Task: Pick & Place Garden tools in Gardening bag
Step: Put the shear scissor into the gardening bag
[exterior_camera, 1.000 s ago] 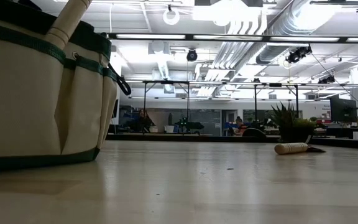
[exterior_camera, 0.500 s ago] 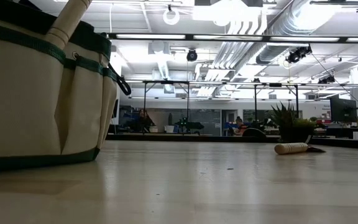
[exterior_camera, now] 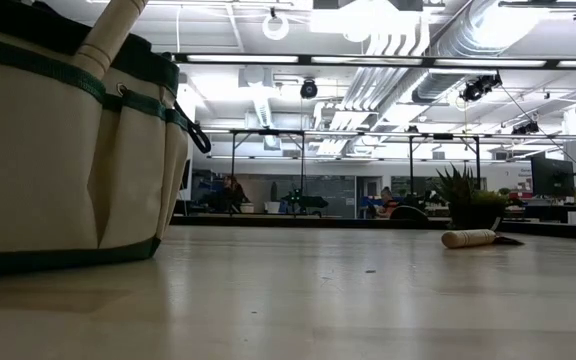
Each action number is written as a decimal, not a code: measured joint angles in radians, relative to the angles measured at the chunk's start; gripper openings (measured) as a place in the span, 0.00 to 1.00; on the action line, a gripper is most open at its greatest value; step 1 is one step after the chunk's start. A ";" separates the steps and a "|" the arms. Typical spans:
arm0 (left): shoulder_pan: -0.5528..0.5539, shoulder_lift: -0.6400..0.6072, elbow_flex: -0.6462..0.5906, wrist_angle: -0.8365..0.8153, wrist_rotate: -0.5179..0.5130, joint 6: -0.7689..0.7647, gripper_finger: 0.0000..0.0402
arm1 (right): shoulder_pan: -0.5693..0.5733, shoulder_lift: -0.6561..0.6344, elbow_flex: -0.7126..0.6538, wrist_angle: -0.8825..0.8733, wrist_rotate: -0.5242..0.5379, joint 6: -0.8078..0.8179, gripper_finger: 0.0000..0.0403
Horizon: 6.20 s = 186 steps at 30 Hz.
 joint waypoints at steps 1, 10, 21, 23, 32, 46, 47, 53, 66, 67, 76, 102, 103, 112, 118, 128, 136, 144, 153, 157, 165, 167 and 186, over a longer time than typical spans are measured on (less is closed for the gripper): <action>0.000 0.000 0.000 0.000 0.000 -0.014 0.38 | 0.000 -0.026 0.000 0.006 0.029 -0.013 0.08; 0.000 0.000 0.021 -0.002 -0.068 -0.135 0.38 | -0.056 -0.235 0.002 0.027 0.182 -0.195 0.08; 0.000 0.000 0.025 0.000 -0.200 -0.167 0.38 | -0.260 -0.311 0.002 0.176 0.089 -0.478 0.08; 0.000 0.000 0.026 0.000 -0.218 -0.177 0.38 | -0.305 -0.311 0.002 0.242 0.017 -0.514 0.08; 0.000 0.062 0.143 -0.095 -0.277 -0.036 0.38 | -0.491 -0.311 0.002 0.470 -0.390 -0.499 0.08; 0.000 0.562 0.837 -0.634 -0.439 0.482 0.38 | -0.671 -0.226 0.005 0.646 -0.653 -0.329 0.08; 0.000 0.603 0.879 -0.656 -0.457 0.518 0.38 | -0.683 -0.211 0.015 0.658 -0.656 -0.321 0.08; 0.001 0.822 1.071 -0.838 -0.577 0.653 0.38 | -0.731 -0.103 0.153 0.656 -0.712 -0.349 0.08; 0.001 1.027 1.250 -0.921 -0.514 0.684 0.38 | -0.743 0.169 0.450 0.573 -0.781 -0.492 0.08; 0.001 1.035 1.258 -0.918 -0.509 0.699 0.38 | -0.743 0.184 0.465 0.569 -0.783 -0.494 0.08; 0.008 1.106 1.300 -0.976 -0.450 0.725 0.38 | -0.756 0.218 0.510 0.572 -0.772 -0.523 0.08; 0.067 1.154 1.300 -0.990 -0.321 0.714 0.20 | -0.769 0.218 0.512 0.556 -0.784 -0.602 0.08; 0.066 1.154 1.300 -0.990 -0.319 0.714 0.19 | -0.769 0.218 0.512 0.556 -0.785 -0.603 0.08; 0.067 1.153 1.300 -0.992 -0.309 0.693 0.17 | -0.770 0.218 0.512 0.550 -0.779 -0.634 0.08; 0.066 1.153 1.300 -0.993 -0.309 0.669 0.17 | -0.770 0.218 0.512 0.548 -0.774 -0.655 0.13; 0.064 1.151 1.299 -1.009 -0.356 0.601 0.17 | -0.773 0.217 0.511 0.552 -0.801 -0.709 0.26; 0.065 1.126 1.299 -1.112 -0.433 0.539 0.17 | -0.772 0.214 0.510 0.552 -0.852 -0.734 0.25; 0.066 1.075 1.299 -1.262 -0.517 0.429 0.17 | -0.770 0.211 0.510 0.553 -0.905 -0.752 0.25; 0.064 0.996 1.288 -1.413 -0.534 0.242 0.17 | -0.767 0.120 0.511 0.360 -0.804 -0.936 0.25; 0.050 0.954 1.254 -1.413 -0.554 0.207 0.17 | -0.756 0.054 0.511 0.174 -0.661 -1.084 0.25; 0.022 0.846 1.108 -1.354 -0.592 0.086 0.17 | -0.639 -0.095 0.511 -0.199 -0.113 -1.303 0.25; 0.012 0.811 1.060 -1.318 -0.585 0.068 0.17 | -0.591 -0.127 0.511 -0.235 0.027 -1.312 0.25; -0.173 0.518 0.826 -1.083 -0.951 0.047 0.17 | -0.352 -0.355 0.019 0.256 0.487 -1.068 0.25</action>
